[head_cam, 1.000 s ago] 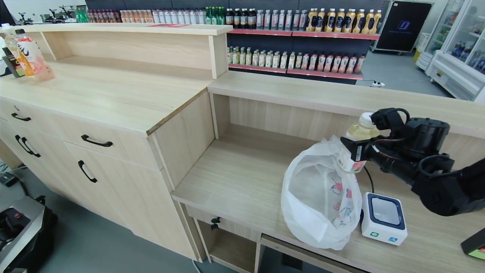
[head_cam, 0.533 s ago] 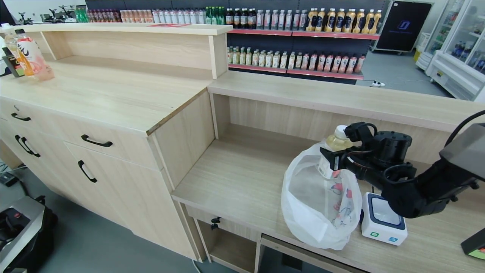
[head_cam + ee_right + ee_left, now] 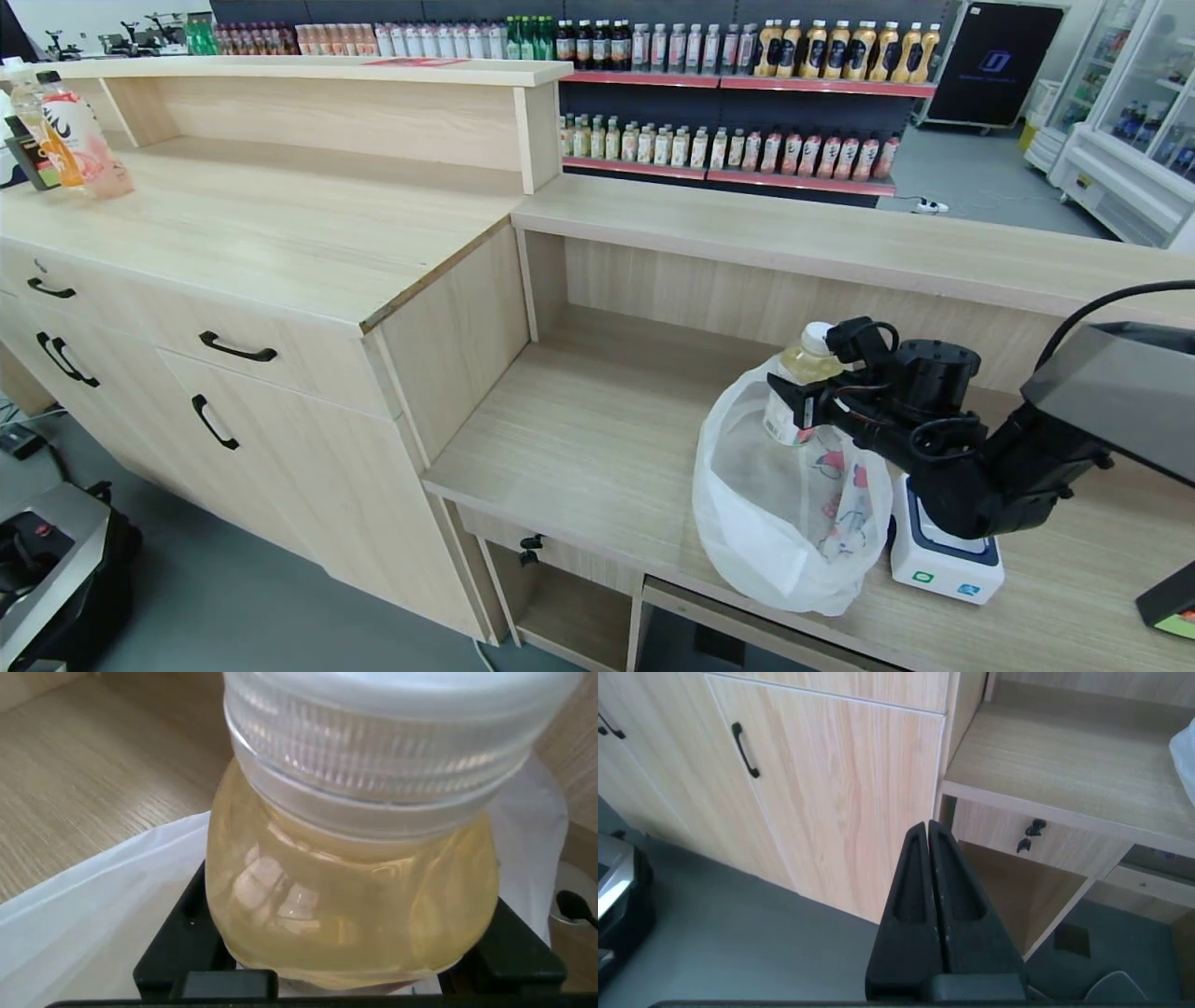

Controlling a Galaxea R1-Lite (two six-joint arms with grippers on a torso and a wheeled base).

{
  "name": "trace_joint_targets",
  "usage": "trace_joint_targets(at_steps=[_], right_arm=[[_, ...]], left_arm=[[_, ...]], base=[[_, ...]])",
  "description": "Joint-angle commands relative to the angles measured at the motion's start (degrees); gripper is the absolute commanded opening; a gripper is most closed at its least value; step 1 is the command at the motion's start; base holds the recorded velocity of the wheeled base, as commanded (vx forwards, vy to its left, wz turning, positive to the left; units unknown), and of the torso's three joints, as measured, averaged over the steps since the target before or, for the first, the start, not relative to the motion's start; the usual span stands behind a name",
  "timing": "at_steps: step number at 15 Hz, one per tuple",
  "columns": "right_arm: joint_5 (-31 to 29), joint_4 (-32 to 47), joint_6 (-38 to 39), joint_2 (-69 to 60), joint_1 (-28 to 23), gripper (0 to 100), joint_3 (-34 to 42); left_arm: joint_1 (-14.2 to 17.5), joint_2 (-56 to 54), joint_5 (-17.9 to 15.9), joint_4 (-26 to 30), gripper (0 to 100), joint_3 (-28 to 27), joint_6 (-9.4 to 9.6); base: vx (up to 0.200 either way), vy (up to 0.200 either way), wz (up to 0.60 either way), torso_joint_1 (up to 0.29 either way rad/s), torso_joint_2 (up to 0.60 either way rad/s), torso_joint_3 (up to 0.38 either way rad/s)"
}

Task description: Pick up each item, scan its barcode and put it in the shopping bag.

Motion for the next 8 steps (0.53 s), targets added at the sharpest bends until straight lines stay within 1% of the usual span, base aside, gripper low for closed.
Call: trace_joint_targets(at_steps=[1, 8], right_arm=[[0.1, 0.0, -0.3, 2.1, 0.2, 0, -0.8], [0.7, -2.2, -1.1, 5.2, -1.0, 0, -1.2]], left_arm=[[0.0, 0.0, 0.0, 0.0, 0, 0.0, 0.02], [0.0, 0.0, 0.0, 0.0, 0, 0.0, 0.02]], base=[[0.000, 0.000, 0.00, 0.000, 0.00, 0.000], [0.000, 0.000, 0.00, 0.000, 0.00, 0.000]])
